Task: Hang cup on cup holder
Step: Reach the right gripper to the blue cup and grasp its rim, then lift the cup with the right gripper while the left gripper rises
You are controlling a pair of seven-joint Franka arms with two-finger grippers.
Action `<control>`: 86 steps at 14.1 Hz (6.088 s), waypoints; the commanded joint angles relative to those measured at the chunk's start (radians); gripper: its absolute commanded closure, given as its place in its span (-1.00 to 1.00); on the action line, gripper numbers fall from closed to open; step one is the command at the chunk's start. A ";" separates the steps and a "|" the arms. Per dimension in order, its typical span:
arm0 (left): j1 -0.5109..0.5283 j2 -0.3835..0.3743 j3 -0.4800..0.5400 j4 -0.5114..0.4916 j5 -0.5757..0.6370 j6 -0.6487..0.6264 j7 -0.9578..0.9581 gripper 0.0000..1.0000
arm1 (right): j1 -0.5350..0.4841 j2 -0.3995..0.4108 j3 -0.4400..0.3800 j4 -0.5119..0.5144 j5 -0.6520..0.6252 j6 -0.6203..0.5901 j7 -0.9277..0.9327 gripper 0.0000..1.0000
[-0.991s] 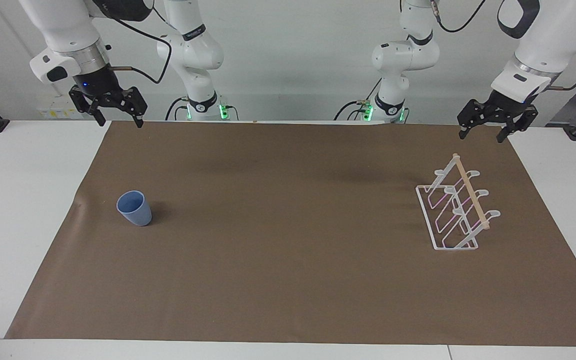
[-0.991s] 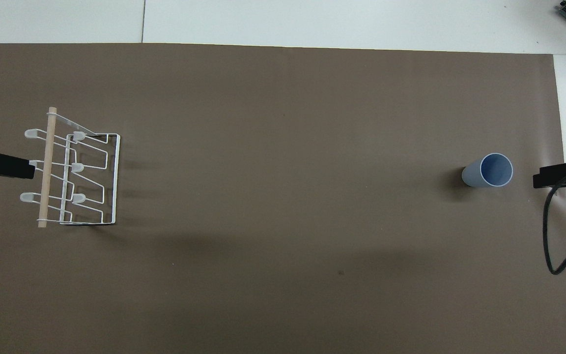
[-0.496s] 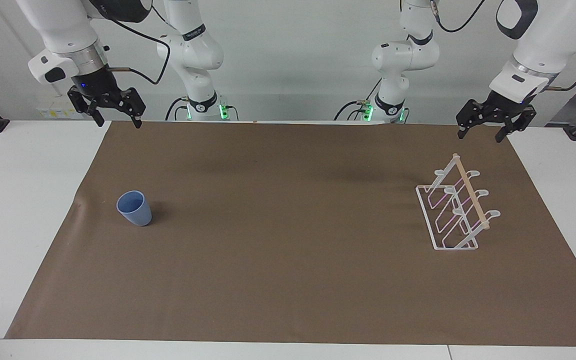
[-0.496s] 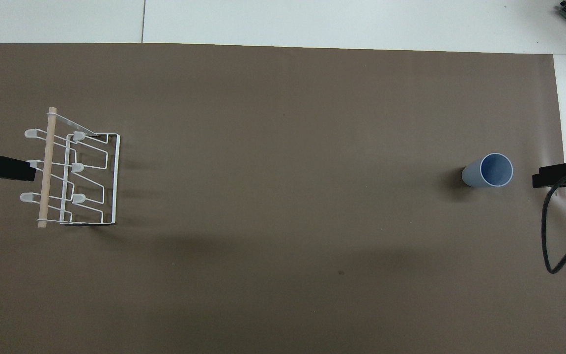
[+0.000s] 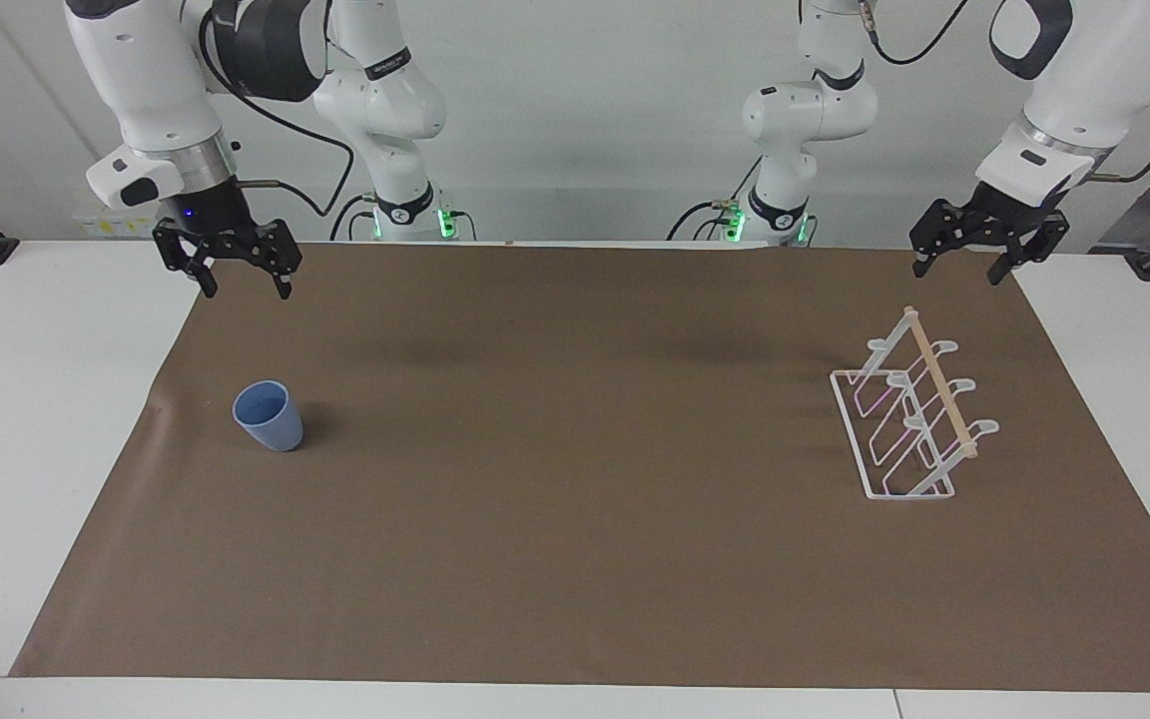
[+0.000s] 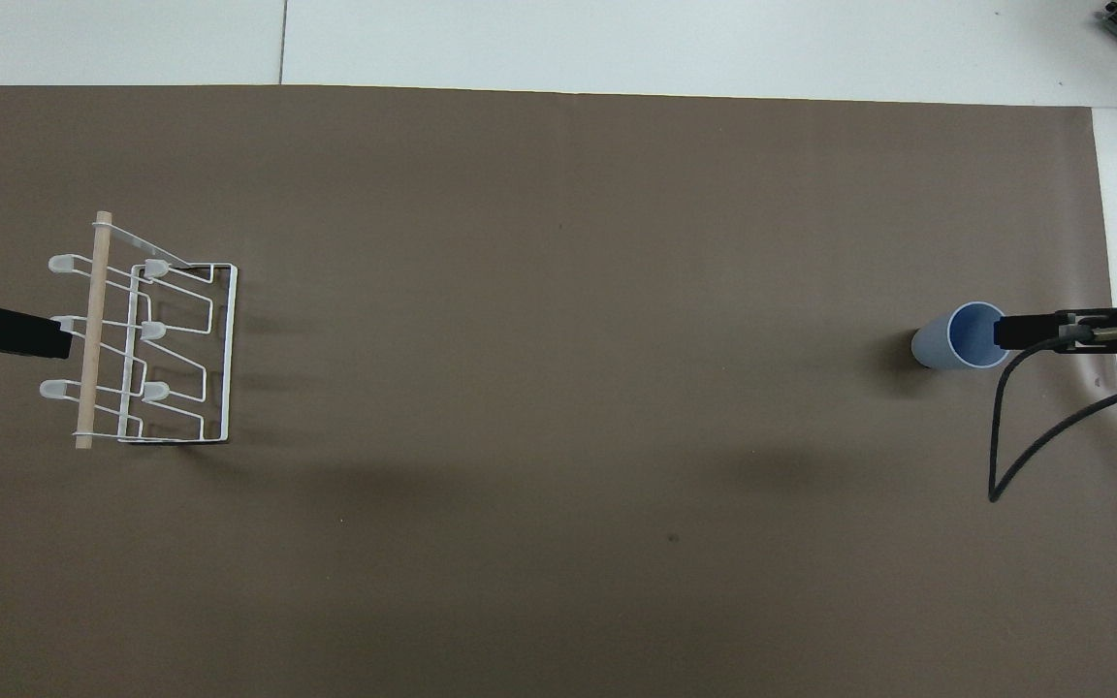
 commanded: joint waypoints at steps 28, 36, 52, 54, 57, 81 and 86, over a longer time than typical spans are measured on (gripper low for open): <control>-0.007 -0.035 0.008 -0.044 -0.010 0.029 -0.008 -1.00 | -0.024 0.241 -0.005 -0.184 0.006 0.413 -0.193 -0.83; -0.007 -0.033 0.008 -0.046 -0.010 0.032 -0.008 -1.00 | -0.024 0.252 -0.005 -0.230 0.006 0.468 -0.195 -0.69; -0.010 -0.030 0.005 -0.032 -0.010 0.041 -0.061 -1.00 | -0.037 0.264 -0.005 -0.233 0.006 0.469 -0.183 1.00; -0.010 -0.026 -0.002 -0.027 -0.010 0.049 -0.177 -1.00 | -0.037 0.264 -0.005 -0.233 0.006 0.463 -0.183 1.00; -0.028 -0.023 -0.010 -0.015 -0.013 0.049 -0.267 -1.00 | -0.037 0.264 -0.005 -0.224 0.006 0.440 -0.183 1.00; -0.008 -0.044 -0.022 -0.089 -0.608 0.198 -1.228 -1.00 | -0.036 0.117 -0.004 0.141 -0.037 -0.209 -0.116 1.00; -0.051 -0.061 -0.024 -0.112 -0.610 0.161 -1.281 -1.00 | -0.028 0.114 -0.004 0.127 0.147 -0.199 -0.192 1.00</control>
